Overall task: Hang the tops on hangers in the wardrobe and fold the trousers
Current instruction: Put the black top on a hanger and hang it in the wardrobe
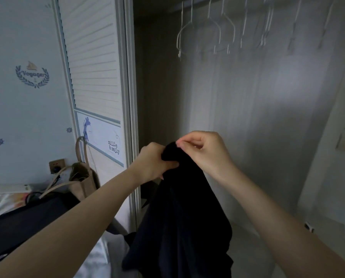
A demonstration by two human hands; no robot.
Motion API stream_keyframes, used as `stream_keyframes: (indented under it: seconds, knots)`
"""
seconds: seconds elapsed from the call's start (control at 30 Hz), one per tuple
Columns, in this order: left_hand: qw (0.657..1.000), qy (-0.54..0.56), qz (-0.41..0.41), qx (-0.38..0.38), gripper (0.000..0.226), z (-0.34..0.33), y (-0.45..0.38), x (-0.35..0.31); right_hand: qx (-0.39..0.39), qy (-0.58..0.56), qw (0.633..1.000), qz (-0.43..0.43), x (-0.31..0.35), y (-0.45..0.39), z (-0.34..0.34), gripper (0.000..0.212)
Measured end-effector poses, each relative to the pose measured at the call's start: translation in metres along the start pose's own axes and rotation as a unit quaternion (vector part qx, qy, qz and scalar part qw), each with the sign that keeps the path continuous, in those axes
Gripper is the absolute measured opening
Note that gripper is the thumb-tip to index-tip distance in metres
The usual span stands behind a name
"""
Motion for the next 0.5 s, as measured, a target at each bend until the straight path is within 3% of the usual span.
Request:
stream_keyframes:
  seconds: [0.07,0.1,0.2,0.23,0.3,0.4,0.5]
  knots:
    - [0.999,0.029,0.017,-0.041,0.007,0.009,-0.004,0.006,-0.063,0.048,0.997,-0.001,-0.012,0.007,0.001,0.021]
    - [0.998,0.047,0.002,-0.034,0.006,-0.021,-0.026,-0.017,-0.076,0.085,0.993,-0.028,-0.047,0.017,0.032,0.022]
    - [0.995,0.081,-0.009,-0.058,0.018,-0.019,-0.04,-0.04,0.084,0.122,0.97,-0.194,-0.083,0.034,0.031,0.044]
    - [0.993,0.099,-0.006,-0.071,0.02,-0.015,-0.043,-0.045,0.132,0.129,0.957,-0.222,-0.088,0.04,0.027,0.039]
    - [0.987,0.129,0.019,-0.096,0.024,-0.001,-0.049,-0.051,0.161,0.13,0.948,-0.242,-0.088,0.046,0.02,0.02]
    - [0.982,0.148,0.045,-0.107,0.027,0.014,-0.057,-0.059,0.098,-0.02,0.963,-0.25,-0.082,0.044,0.01,0.047]
    - [0.981,0.16,0.05,-0.098,0.025,0.024,-0.073,-0.062,0.148,-0.021,0.966,-0.21,-0.076,0.031,-0.007,0.031]
Point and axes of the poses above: each hand's wrist, its own y-axis away from the middle knuckle, its own z-axis out of the back of the hand, x = y × z, the point moved 1 cm from there along -y, towards the middle knuckle, and after that the axes turned 9 degrees about z, right-handed, at the moved point
